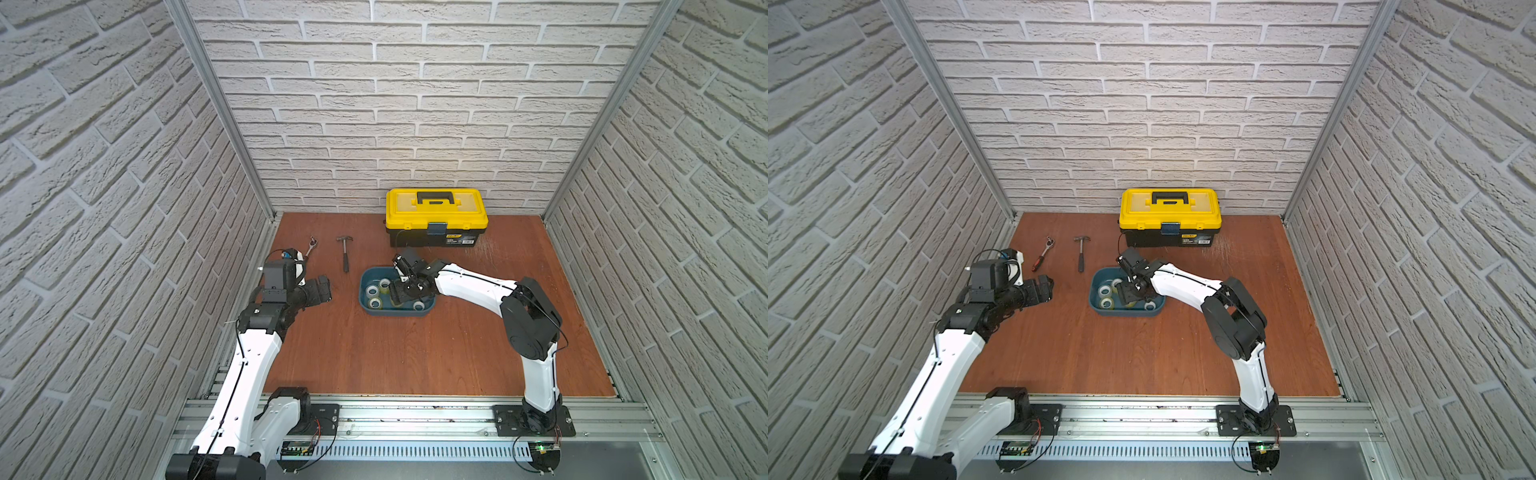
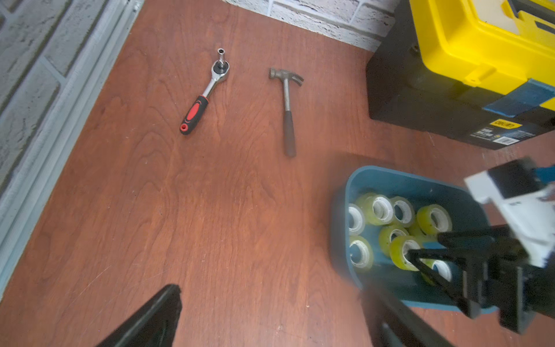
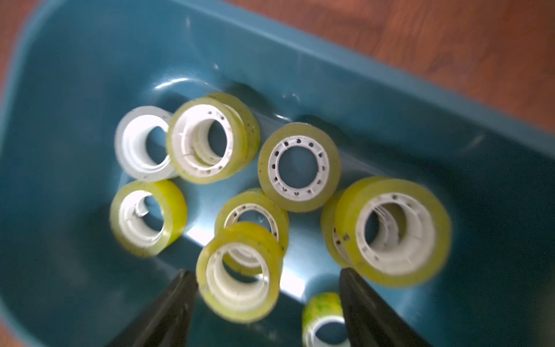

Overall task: Put the transparent tape into the storage box
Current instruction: Place the tape in the storage box, then reset both arms

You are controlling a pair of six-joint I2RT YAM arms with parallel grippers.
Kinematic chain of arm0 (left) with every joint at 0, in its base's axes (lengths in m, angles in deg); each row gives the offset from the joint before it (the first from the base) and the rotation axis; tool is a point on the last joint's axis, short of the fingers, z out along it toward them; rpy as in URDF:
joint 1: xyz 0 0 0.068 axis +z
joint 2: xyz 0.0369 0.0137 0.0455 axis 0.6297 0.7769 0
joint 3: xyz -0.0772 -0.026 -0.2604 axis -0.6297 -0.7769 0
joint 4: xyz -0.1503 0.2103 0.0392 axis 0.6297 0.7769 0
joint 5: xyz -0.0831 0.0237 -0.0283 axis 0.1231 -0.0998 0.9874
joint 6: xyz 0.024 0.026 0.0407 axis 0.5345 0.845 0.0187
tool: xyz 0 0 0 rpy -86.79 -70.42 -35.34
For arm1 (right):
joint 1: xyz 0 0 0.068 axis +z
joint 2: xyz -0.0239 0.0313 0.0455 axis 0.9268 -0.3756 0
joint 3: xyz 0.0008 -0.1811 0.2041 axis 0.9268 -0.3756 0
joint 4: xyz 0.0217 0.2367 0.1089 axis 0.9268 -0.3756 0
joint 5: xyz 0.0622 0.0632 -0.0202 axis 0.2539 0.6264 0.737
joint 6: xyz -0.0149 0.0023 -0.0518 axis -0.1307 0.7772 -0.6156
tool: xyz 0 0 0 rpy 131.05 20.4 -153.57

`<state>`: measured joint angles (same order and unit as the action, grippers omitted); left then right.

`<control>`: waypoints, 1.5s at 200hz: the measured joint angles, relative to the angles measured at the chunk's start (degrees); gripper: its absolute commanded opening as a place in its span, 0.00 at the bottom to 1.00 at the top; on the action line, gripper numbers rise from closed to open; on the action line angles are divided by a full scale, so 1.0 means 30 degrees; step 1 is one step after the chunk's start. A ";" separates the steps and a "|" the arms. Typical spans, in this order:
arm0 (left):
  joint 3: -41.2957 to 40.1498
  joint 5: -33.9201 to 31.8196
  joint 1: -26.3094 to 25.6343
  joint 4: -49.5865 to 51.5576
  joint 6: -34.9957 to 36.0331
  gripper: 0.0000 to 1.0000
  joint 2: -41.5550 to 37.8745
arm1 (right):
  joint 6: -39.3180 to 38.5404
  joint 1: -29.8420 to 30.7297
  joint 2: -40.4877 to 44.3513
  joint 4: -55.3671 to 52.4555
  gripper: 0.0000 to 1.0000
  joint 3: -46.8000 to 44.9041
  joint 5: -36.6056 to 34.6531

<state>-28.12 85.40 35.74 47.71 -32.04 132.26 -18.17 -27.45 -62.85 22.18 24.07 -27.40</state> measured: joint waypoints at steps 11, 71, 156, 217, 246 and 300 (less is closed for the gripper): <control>-0.0430 -0.0729 -0.0313 -0.0372 0.0007 0.98 -0.0539 | -0.0087 0.0000 0.1056 0.0109 0.94 -0.0401 -0.0299; -0.2608 -0.6098 -0.4379 -0.4408 0.1559 0.98 -0.0954 | -0.0998 -0.0007 0.8065 0.1064 1.00 -0.3410 -0.4000; -0.6827 -0.9260 -0.1785 -1.3763 0.3519 0.98 0.2229 | -0.4313 -0.3300 1.6895 0.3504 0.99 -1.3209 -1.0149; -0.8961 -0.8743 0.0109 -1.8739 0.4794 0.98 0.3402 | -0.6601 -0.7985 1.6014 0.8859 0.99 -1.7420 -0.9646; -0.9683 -0.8524 0.0459 -2.0546 0.5348 0.98 0.4714 | -0.6951 -0.9610 1.3952 1.2371 0.99 -1.8353 -0.8816; -1.0440 -0.8276 0.0889 -2.4094 0.5996 0.98 0.7242 | -0.7599 -1.0630 1.1016 1.8251 0.99 -1.9613 -0.7898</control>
<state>-59.45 60.57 38.40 -24.57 -14.05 153.99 -40.97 -59.34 -29.81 76.93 -34.77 -51.09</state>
